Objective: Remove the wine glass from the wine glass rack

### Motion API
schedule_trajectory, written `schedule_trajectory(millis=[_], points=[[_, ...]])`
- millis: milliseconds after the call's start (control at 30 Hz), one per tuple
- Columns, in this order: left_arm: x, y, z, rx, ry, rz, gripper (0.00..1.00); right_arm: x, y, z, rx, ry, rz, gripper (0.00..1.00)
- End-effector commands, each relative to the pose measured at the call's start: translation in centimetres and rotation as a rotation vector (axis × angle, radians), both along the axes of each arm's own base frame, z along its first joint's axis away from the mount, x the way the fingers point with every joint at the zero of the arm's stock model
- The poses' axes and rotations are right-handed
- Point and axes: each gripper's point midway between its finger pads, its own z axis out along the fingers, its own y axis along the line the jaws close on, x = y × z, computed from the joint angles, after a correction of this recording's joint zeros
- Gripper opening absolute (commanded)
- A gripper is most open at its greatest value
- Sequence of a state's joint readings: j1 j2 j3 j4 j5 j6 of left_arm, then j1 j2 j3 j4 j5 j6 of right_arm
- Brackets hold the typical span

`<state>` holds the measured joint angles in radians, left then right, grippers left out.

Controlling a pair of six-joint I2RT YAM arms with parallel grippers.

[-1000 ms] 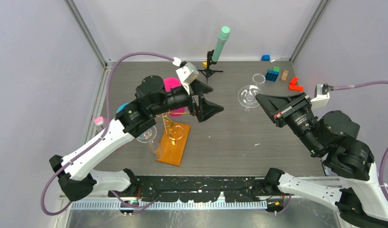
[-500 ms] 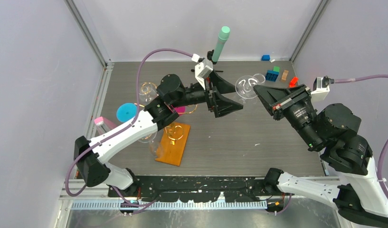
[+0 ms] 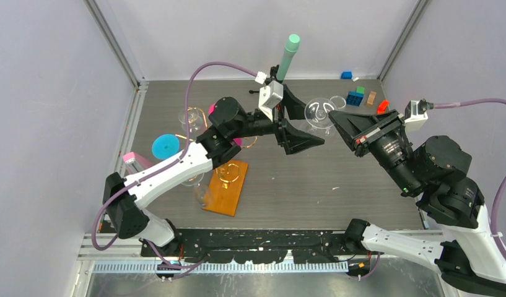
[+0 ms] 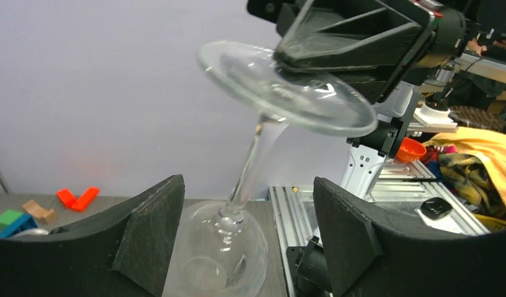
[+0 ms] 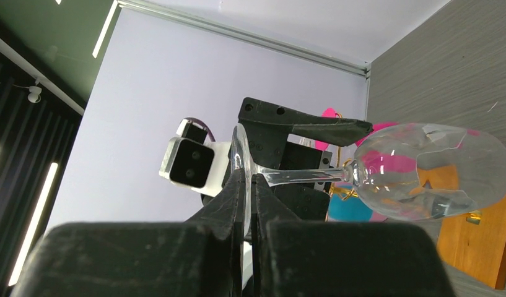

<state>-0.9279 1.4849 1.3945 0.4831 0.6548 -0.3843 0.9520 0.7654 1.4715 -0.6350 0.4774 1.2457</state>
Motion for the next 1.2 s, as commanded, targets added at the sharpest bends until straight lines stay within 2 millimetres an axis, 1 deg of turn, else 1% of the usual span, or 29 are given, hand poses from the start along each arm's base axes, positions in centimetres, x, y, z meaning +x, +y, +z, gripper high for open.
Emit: schedule_trajectory(millis=[0,133,300,367,400,433,467,533,600,633,667,700,733,767,833,867,900,933,967,1000,1033,1100,1167], points=[[-1.8,0.2,3.2,-0.092,-0.177,-0.028,0.74,-0.1,-0.3,2.7,0.117,-0.043,-0.002,0.0],[-1.9,0.1,3.3,-0.094,-0.183,-0.022,0.58,-0.1,-0.2,2.6,0.12,-0.04,0.0,0.0],[-1.8,0.3,4.1,-0.114,-0.185,0.009,0.38,0.0,0.0,2.4,0.116,-0.034,0.006,0.0],[-1.7,0.4,4.3,-0.118,-0.184,0.015,0.26,0.0,0.1,2.3,0.114,-0.032,0.008,0.0],[-1.7,0.4,4.3,-0.115,-0.181,0.017,0.18,0.0,0.2,2.2,0.113,-0.03,0.009,0.0],[-1.7,0.4,4.3,-0.112,-0.178,0.019,0.07,0.0,0.3,2.2,0.113,-0.03,0.01,0.0],[-1.7,0.4,4.3,-0.109,-0.176,0.022,0.01,0.0,0.3,2.2,0.111,-0.03,0.011,0.0],[-1.4,0.5,4.4,-0.107,-0.168,0.041,0.0,0.1,0.3,2.1,0.104,-0.031,0.009,0.01],[-1.1,0.8,4.7,-0.116,-0.162,0.07,0.0,0.2,0.4,1.9,0.087,-0.036,0.002,0.16],[-0.9,1.1,5.1,-0.123,-0.161,0.089,0.0,0.4,0.3,1.7,0.08,-0.034,-0.007,0.34],[-0.7,1.3,5.3,-0.128,-0.156,0.106,0.0,0.4,0.2,1.5,0.072,-0.036,-0.013,0.42],[-0.4,1.6,5.7,-0.134,-0.15,0.136,0.0,0.5,0.0,1.1,0.062,-0.036,-0.025,0.55],[-0.1,1.9,6.1,-0.141,-0.143,0.159,0.0,0.6,-0.1,0.8,0.047,-0.043,-0.031,0.6],[0.2,2.2,6.4,-0.144,-0.136,0.187,0.0,0.7,-0.4,0.2,0.035,-0.04,-0.047,0.68],[1.1,2.7,7.0,-0.148,-0.115,0.247,0.0,0.8,-0.9,-0.7,0.017,-0.042,-0.072,0.74],[1.5,3.0,7.1,-0.147,-0.103,0.277,0.0,0.9,-1.3,-0.8,0.024,-0.048,-0.086,0.75],[2.0,3.3,7.3,-0.149,-0.087,0.311,0.0,0.9,-1.5,-1.3,0.016,-0.051,-0.093,0.77],[2.4,3.8,7.7,-0.157,-0.073,0.343,0.0,0.9,-1.8,-1.2,0.024,-0.059,-0.105,0.78],[2.9,4.3,8.0,-0.167,-0.049,0.378,0.0,0.9,-2.0,-1.8,0.006,-0.068,-0.11,0.79],[3.4,4.9,8.4,-0.184,-0.021,0.415,0.0,0.7,-2.3,-1.6,0.013,-0.082,-0.116,0.79],[3.8,5.4,8.9,-0.201,0.013,0.448,0.0,0.8,-2.3,-2.0,-0.012,-0.088,-0.119,0.8],[5.4,7.3,10.2,-0.231,0.17,0.553,0.0,0.9,-2.2,-2.6,-0.038,-0.09,-0.121,0.81],[6.6,9.0,10.7,-0.231,0.317,0.643,0.0,1.1,-1.8,-3.2,-0.029,-0.069,-0.116,0.81]])
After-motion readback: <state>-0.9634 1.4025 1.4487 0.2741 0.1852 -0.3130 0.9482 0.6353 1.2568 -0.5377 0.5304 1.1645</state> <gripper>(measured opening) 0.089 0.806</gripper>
